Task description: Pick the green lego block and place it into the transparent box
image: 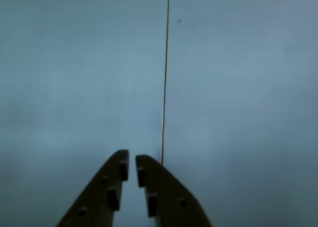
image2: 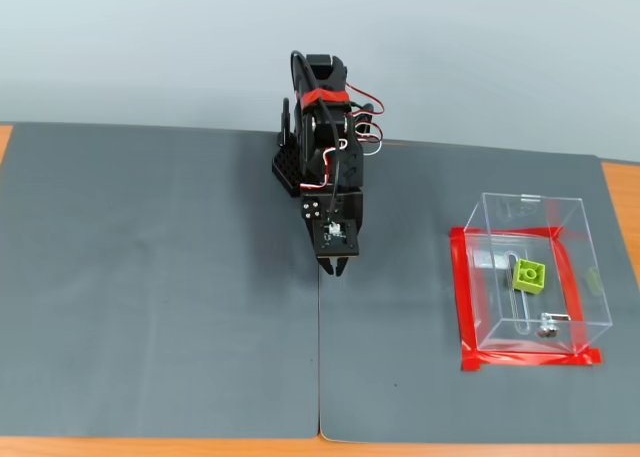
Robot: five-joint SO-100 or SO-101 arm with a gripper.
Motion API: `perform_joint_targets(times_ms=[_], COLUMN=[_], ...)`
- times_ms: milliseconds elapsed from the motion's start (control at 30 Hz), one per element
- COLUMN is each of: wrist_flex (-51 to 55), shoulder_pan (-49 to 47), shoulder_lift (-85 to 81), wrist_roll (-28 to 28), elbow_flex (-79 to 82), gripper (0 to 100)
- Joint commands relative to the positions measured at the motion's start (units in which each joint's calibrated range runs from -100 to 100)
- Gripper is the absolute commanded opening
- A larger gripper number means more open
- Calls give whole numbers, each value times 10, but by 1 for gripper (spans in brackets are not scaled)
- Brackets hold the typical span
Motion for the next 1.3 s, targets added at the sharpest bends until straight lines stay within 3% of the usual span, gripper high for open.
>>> perform_joint_targets(times_ms=[0,333,1267], wrist_flex=[13,133,138], shoulder_pan=[-1,2,3], shoulder_lift=[-7,-7,-4], wrist_roll=[-1,-2,-1], elbow_flex=[-10,-44,-51], gripper=[2,2,2])
